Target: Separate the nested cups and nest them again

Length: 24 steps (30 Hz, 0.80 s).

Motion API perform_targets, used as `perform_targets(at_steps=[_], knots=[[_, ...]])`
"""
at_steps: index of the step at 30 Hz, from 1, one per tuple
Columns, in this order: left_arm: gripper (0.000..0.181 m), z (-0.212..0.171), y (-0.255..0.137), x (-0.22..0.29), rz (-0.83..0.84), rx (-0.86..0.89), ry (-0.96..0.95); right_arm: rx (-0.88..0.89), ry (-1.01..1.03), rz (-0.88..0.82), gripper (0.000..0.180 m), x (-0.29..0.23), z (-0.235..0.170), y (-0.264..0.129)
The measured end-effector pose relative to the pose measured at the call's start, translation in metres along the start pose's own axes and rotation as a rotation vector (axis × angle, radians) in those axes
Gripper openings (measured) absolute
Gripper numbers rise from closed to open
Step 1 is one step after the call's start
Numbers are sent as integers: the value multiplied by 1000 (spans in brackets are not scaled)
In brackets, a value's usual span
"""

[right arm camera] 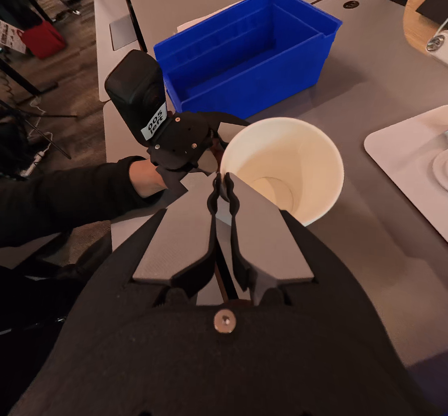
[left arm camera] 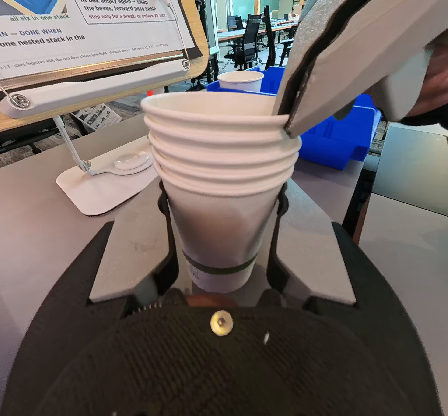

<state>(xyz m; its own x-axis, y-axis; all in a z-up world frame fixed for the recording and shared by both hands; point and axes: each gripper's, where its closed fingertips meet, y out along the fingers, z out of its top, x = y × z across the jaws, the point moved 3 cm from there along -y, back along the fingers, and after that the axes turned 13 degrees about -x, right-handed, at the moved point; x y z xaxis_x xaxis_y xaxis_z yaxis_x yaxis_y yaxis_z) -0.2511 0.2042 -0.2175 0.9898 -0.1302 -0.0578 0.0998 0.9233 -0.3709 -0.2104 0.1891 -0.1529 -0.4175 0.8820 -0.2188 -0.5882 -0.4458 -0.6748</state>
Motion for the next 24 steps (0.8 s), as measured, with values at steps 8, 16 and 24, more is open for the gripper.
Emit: perform_targets(at_steps=[8, 16, 24], knots=[[91, 1, 0, 2, -20, 12, 0, 6, -85, -145, 0, 3, 2, -8], [90, 2, -1, 2, -6, 14, 7, 0, -190, -276, 0, -4, 17, -19], [90, 3, -1, 2, -2, 20, 14, 71, -181, -302, 0, -4, 25, -49]])
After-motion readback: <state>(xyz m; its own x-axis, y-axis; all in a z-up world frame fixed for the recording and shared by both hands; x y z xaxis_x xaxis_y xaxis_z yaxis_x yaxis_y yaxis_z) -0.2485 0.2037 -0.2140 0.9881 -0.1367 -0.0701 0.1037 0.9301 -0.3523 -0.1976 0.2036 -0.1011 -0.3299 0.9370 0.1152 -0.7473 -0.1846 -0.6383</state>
